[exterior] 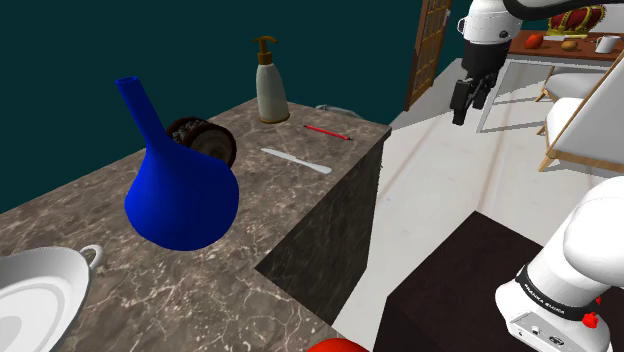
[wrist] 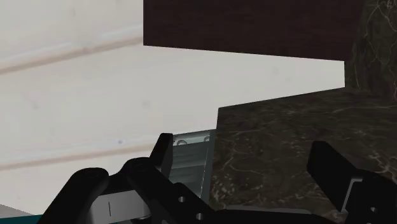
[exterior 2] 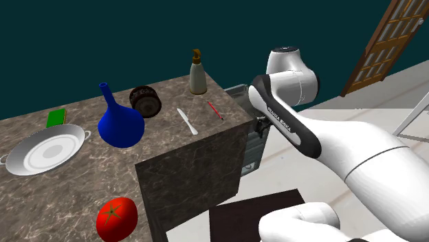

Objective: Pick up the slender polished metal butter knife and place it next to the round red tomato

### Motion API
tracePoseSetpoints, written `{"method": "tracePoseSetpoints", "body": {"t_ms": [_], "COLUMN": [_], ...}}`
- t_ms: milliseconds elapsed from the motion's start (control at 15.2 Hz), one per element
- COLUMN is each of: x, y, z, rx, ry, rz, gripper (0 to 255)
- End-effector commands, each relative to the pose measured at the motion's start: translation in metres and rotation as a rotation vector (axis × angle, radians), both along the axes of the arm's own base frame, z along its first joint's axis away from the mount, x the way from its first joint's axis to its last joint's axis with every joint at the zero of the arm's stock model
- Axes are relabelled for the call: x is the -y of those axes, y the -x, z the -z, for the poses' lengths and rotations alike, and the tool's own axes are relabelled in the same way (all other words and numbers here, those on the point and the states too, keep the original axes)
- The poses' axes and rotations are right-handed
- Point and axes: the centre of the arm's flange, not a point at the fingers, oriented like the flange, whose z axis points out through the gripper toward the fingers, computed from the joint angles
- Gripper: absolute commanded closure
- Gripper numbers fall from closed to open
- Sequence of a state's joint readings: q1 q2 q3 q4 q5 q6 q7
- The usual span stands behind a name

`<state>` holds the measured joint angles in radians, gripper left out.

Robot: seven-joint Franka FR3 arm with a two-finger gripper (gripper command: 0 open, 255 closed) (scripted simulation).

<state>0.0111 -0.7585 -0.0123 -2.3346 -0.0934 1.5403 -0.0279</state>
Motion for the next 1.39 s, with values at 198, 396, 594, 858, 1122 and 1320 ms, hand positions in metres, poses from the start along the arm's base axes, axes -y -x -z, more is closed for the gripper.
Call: {"method": "tracePoseSetpoints", "body": {"t_ms": [198,396,594,858,1122,1320], "x": [-0.027,-0.054,-0.082,-0.12,-0.159,-0.189], "y": [-0.027,-0.054,-0.08,-0.113,-0.145,-0.168], "z": [0.007,0.013,0.02,0.028,0.035,0.041], "rx": [0.003,0.005,0.008,0.011,0.015,0.017], "ry": [-0.006,-0.012,-0.017,-0.025,-0.033,-0.039], "rz": [-0.025,-0.05,-0.074,-0.107,-0.14,-0.165], "gripper": [0,0,0,0,0,0]}}
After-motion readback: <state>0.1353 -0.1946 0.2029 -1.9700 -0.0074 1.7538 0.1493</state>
